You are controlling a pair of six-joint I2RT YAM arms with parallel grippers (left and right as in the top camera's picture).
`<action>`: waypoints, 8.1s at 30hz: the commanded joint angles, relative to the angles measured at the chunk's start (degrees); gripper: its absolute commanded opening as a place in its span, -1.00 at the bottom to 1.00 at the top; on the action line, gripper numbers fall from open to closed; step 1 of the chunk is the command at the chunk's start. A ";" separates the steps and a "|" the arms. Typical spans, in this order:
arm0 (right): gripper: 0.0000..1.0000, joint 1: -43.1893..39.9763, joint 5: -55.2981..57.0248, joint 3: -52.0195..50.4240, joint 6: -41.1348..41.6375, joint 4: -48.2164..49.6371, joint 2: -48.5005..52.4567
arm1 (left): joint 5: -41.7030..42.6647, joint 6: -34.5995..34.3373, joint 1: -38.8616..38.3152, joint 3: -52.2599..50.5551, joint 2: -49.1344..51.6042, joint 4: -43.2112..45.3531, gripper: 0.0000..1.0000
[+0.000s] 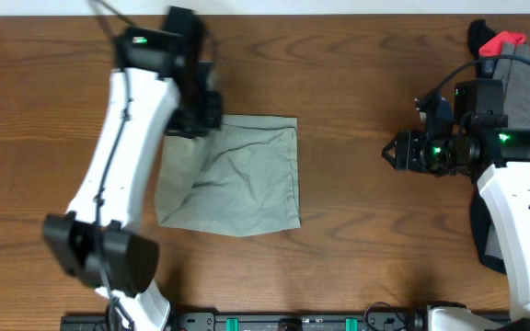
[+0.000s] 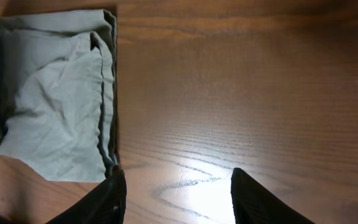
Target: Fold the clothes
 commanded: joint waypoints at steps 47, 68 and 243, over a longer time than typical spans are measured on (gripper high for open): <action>-0.09 3.50 -18.99 0.09 -5.49 1.97 -0.87 | -12.04 -10.34 -0.57 -1.14 1.92 -4.42 -0.48; -0.63 36.11 -7.50 -0.13 17.79 26.49 28.59 | 6.25 -2.16 8.22 -38.82 2.38 28.17 -0.50; -0.91 4.33 1.07 2.36 9.99 -3.65 -6.29 | 6.40 5.88 27.87 -55.52 -8.50 42.73 -0.88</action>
